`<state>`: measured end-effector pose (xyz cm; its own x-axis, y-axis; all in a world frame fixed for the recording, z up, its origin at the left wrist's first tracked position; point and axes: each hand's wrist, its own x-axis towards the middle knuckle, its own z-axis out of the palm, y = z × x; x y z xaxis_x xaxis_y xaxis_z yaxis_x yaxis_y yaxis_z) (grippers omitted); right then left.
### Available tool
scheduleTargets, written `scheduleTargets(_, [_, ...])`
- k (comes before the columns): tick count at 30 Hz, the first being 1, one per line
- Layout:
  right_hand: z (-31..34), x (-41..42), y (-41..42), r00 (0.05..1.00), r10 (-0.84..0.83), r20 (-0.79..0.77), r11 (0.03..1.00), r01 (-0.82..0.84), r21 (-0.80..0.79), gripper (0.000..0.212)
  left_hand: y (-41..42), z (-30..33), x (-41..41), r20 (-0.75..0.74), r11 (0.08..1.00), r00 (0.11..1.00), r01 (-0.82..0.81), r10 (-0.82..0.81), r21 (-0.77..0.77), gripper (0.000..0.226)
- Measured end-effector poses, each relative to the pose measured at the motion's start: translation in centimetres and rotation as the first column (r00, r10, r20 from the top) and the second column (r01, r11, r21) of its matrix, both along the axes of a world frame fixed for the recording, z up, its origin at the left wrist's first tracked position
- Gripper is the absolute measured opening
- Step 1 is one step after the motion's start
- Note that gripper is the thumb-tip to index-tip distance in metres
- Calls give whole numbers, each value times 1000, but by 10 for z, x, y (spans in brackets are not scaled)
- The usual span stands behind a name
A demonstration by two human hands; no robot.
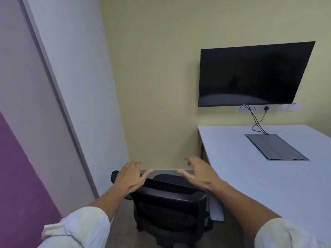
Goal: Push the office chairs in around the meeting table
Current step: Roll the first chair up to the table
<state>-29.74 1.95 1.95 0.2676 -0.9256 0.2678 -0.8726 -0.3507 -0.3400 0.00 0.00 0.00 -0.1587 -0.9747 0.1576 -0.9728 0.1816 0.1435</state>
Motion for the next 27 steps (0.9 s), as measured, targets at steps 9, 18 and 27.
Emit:
scheduleTargets(9, [-58,64,42,969,40,-244,952,37,304,60,-12,-47,62,89,929,940,305,-328,208,79])
scheduleTargets(18, [-65,86,77,955,-171,-244,963,214,164,93,-5,-47,63,90,923,944,285,-317,259,93])
scheduleTargets(27, [-65,111,110,913,13,-408,973,82,214,88,59,-66,107,184,950,937,269,-296,157,95])
